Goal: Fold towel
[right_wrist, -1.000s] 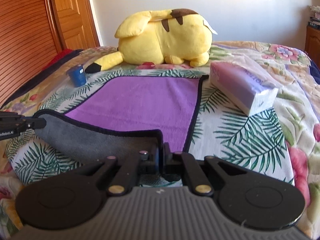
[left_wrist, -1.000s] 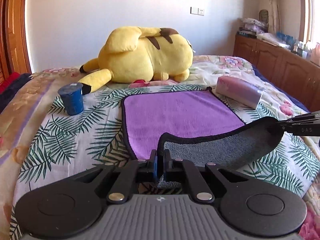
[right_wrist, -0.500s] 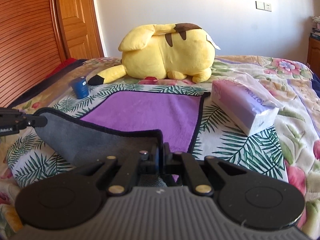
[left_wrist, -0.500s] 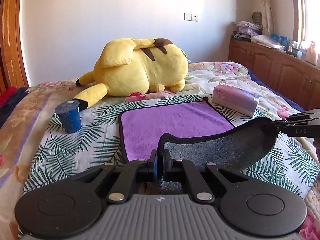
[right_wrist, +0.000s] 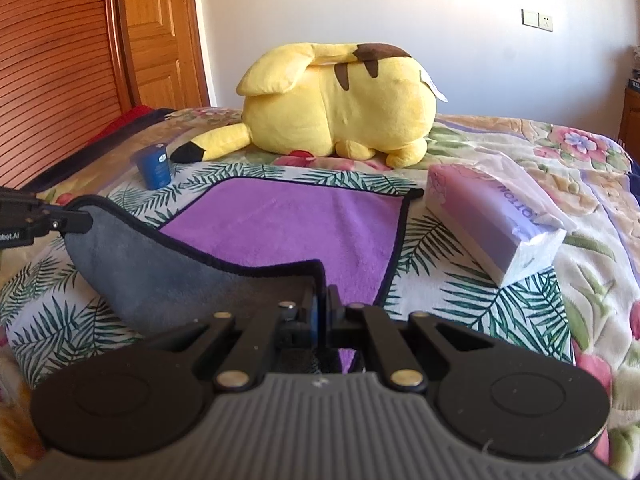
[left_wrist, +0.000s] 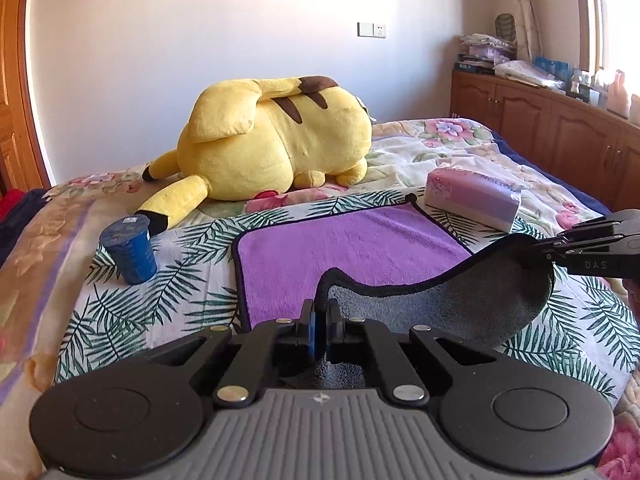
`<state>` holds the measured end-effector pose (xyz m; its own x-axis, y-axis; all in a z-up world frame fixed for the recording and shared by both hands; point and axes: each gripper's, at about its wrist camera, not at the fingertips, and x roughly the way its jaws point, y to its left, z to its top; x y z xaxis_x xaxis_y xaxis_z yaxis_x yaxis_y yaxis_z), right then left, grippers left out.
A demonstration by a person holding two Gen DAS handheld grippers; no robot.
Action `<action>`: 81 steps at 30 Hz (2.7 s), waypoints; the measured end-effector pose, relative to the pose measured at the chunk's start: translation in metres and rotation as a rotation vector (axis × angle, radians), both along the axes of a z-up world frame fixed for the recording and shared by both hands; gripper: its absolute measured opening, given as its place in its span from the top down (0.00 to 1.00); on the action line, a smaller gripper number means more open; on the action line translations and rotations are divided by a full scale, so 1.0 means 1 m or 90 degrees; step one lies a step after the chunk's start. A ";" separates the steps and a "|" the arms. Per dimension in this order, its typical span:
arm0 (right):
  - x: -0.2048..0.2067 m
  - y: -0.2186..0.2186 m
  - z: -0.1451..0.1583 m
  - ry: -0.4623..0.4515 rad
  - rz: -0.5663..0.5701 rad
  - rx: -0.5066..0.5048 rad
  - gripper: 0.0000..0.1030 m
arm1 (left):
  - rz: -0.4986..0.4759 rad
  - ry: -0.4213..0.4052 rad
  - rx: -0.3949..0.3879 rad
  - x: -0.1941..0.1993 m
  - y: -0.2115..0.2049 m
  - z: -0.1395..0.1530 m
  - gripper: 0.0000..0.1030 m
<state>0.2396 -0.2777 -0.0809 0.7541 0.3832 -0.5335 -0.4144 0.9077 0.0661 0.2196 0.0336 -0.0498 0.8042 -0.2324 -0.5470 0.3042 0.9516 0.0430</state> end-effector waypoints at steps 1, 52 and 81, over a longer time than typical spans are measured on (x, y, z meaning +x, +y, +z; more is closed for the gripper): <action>0.000 0.001 0.001 -0.003 0.002 0.000 0.96 | -0.001 -0.001 0.000 0.001 0.000 0.001 1.00; 0.101 0.013 0.019 -0.105 -0.016 -0.042 0.96 | 0.032 -0.067 0.040 0.130 -0.003 0.012 1.00; 0.174 0.026 -0.039 -0.061 -0.031 -0.102 0.96 | 0.073 -0.029 0.089 0.207 -0.006 -0.054 1.00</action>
<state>0.4134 -0.2520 -0.1203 0.8200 0.2612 -0.5094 -0.3674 0.9225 -0.1183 0.4266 0.0277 -0.1035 0.8456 -0.0621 -0.5301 0.1892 0.9636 0.1888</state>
